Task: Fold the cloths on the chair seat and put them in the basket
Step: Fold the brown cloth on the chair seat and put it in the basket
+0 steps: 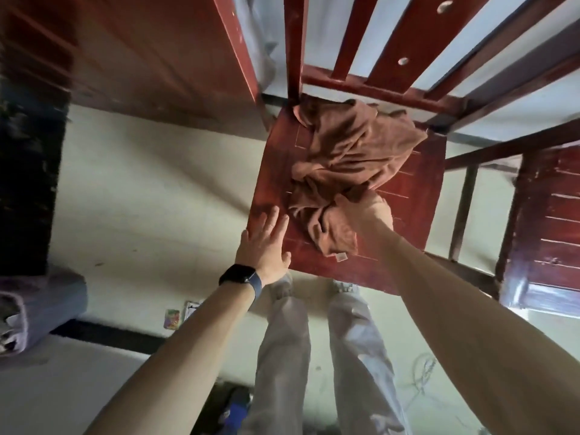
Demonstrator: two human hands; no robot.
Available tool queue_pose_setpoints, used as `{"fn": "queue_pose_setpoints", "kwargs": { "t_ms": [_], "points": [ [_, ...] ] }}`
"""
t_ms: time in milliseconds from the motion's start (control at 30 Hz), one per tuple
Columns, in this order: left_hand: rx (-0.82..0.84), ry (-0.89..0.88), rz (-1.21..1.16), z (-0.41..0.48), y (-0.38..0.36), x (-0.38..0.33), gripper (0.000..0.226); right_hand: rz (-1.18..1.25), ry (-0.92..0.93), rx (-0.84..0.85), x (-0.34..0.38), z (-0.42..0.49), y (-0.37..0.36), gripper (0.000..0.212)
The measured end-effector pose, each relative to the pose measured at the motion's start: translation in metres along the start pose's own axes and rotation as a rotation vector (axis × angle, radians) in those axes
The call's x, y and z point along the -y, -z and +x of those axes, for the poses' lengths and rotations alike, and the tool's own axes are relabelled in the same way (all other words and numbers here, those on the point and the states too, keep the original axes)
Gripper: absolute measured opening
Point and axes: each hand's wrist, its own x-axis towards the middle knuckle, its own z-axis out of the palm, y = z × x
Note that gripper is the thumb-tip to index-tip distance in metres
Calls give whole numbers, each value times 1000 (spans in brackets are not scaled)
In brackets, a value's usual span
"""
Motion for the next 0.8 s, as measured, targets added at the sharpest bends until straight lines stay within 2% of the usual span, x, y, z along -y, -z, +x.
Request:
{"fn": "queue_pose_setpoints", "kwargs": {
  "t_ms": [67, 167, 267, 367, 467, 500, 600, 700, 800],
  "points": [
    [16, -2, -143, -4, 18, -1, 70, 85, -9, -16, 3, -11, 11, 39],
    [-69, -28, -242, -22, 59, -9, 67, 282, 71, -56, 10, -59, 49, 23],
    [-197, -118, -312, -51, 115, -33, 71, 260, 237, -117, 16, -127, 104, 9],
    [-344, -284, -385, -91, 180, -73, 83, 152, 436, -156, 22, -198, 165, 20],
    [-392, -496, -362, -139, 244, -120, 91, 66, 613, -195, 27, -256, 225, 32],
    [-396, -560, -306, -154, 262, -136, 85, 39, 673, -207, 28, -273, 245, 34],
    [-390, -659, -141, -197, 310, -176, 49, -52, 848, -290, 35, -316, 297, 30],
    [-360, -611, -241, -236, 347, -200, 26, -18, 918, -417, 37, -349, 342, 21],
    [-393, -612, -346, -268, 374, -210, 20, 59, 896, -465, 32, -373, 371, 19]
  ]
}}
